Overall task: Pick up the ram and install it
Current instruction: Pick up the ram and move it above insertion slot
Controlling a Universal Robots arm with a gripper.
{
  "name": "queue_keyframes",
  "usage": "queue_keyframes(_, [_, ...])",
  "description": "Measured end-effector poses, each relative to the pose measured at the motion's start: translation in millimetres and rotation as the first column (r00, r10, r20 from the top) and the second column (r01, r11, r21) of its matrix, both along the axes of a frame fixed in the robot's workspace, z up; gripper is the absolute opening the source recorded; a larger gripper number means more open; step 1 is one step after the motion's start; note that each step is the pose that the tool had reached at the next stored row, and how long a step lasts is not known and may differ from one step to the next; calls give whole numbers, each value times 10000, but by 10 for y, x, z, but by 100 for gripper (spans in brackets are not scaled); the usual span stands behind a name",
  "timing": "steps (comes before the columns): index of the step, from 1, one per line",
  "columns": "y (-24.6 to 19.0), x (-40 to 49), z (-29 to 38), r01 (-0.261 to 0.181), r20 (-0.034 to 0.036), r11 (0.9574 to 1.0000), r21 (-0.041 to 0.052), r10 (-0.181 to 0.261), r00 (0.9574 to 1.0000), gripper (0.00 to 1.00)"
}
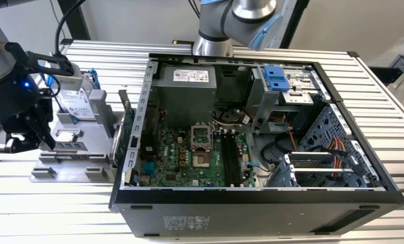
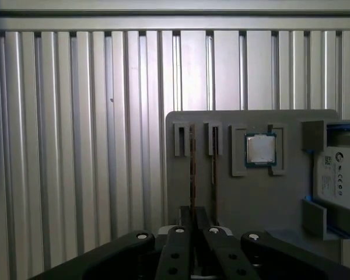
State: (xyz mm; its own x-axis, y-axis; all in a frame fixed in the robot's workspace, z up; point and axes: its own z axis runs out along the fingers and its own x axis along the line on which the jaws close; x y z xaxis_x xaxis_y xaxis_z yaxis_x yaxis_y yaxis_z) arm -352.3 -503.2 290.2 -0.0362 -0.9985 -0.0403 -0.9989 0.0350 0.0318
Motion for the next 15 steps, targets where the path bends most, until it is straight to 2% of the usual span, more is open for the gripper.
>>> queue_keyframes(15, [0,0,124,57,1,10000,0,-57,10000,0])
